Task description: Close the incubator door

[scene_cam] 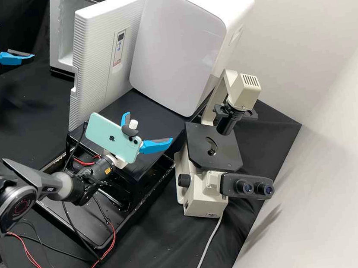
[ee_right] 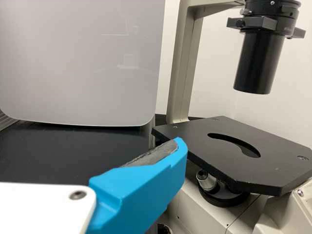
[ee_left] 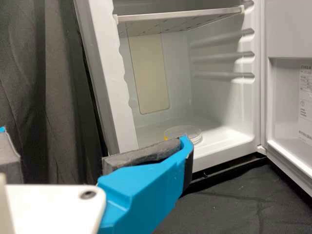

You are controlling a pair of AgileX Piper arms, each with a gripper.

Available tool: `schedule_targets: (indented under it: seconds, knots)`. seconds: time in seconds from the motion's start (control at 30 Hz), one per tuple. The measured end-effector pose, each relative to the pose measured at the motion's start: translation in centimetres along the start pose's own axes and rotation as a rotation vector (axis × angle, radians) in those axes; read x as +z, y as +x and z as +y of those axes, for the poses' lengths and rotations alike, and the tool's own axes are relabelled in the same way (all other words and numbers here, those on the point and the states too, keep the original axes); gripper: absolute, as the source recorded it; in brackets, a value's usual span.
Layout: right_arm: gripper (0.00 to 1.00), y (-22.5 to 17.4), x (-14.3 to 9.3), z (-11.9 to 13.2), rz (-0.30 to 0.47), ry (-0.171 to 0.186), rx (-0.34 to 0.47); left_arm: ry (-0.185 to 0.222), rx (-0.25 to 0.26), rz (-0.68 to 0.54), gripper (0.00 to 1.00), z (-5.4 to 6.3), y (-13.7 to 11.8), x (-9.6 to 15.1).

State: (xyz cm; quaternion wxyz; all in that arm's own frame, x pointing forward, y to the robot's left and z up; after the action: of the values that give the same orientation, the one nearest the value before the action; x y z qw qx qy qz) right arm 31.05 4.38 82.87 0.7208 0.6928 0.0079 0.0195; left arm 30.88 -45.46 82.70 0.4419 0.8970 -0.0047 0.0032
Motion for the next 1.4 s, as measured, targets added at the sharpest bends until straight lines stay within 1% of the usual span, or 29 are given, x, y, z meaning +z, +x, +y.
schedule_targets:
  seconds: [0.6,0.63,0.7,0.9,1.03,1.2,1.37,1.4]
  knots:
    - [1.0,0.0,0.0,0.0,0.004,0.0,0.004,0.0,0.0,0.0,1.0,0.0,0.0,0.0]
    - [0.0,0.0,0.0,0.0,0.004,0.0,0.004,0.0,0.0,0.0,1.0,0.0,0.0,0.0]
    - [0.0,0.0,-0.1,0.1,0.006,0.0,0.006,0.0,0.0,0.0,1.0,0.0,0.0,0.0]
    - [0.0,0.0,-0.9,0.2,0.07,0.001,0.048,0.0,0.0,0.0,1.0,0.0,0.0,0.0]
    - [0.0,0.0,-1.1,0.2,0.082,-0.002,0.049,0.0,0.0,0.0,1.0,0.0,0.0,0.0]
    - [0.0,1.5,-2.0,0.9,0.128,-0.014,0.075,0.0,0.0,0.0,1.0,0.0,0.0,0.0]
    - [0.0,3.6,-2.9,1.3,0.169,-0.057,0.101,0.0,0.0,0.0,1.0,0.0,0.0,0.0]
    - [0.0,4.1,-3.2,1.5,0.181,-0.074,0.11,0.0,0.0,0.0,1.0,0.0,0.0,0.0]
